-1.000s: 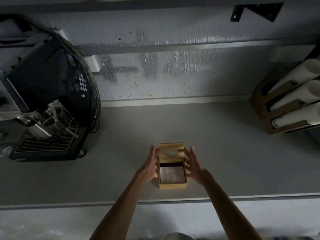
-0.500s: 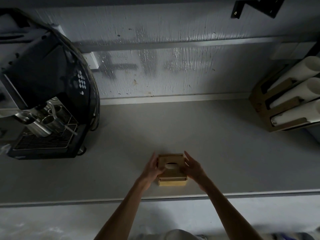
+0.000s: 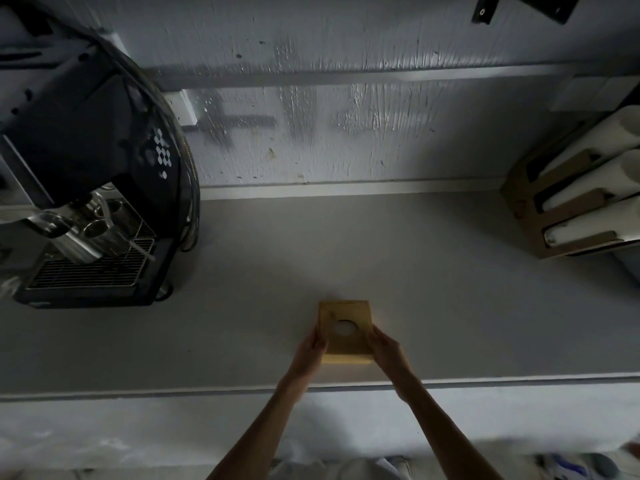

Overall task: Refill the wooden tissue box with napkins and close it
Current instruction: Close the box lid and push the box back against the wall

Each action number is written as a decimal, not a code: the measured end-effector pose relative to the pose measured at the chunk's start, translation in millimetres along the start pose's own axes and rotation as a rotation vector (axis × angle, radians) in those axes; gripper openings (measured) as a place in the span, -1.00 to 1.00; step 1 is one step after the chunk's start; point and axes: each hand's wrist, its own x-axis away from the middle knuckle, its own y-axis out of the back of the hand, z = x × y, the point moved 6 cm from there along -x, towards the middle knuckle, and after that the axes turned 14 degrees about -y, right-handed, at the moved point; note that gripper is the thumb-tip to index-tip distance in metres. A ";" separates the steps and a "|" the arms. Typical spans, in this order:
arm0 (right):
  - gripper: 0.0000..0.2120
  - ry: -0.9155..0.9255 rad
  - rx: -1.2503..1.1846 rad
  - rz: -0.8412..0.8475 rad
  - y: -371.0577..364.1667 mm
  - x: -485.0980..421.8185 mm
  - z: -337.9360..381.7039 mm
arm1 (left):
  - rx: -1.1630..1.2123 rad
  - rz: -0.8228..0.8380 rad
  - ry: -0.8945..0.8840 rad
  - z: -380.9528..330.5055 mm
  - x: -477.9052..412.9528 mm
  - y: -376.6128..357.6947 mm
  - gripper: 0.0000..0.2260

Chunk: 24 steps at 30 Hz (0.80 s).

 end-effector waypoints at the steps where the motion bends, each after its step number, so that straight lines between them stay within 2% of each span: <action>1: -0.79 0.008 0.014 -0.003 -2.4 5.5 -0.5 | 0.018 0.005 0.018 2.8 3.1 -2.8 -0.80; 4: -0.65 0.039 0.060 -0.037 4.6 12.8 0.8 | -0.004 0.053 0.020 -1.9 1.9 -14.4 -0.77; 9: -0.62 0.042 0.022 -0.141 64.3 -0.3 6.0 | -0.113 0.163 -0.078 -23.8 -28.6 -69.2 -0.66; 14: -0.66 0.029 -0.061 -0.279 132.4 -14.8 9.4 | -0.174 0.235 -0.060 -25.4 -57.3 -142.8 -0.70; 18: -0.72 -0.035 -0.087 -0.299 154.8 -37.0 0.2 | -0.263 0.191 -0.066 -28.2 -74.5 -170.4 -0.64; 24: -0.67 -0.021 -0.163 -0.291 180.5 -98.6 32.1 | -0.272 0.074 -0.092 -41.0 -130.5 -192.6 -0.62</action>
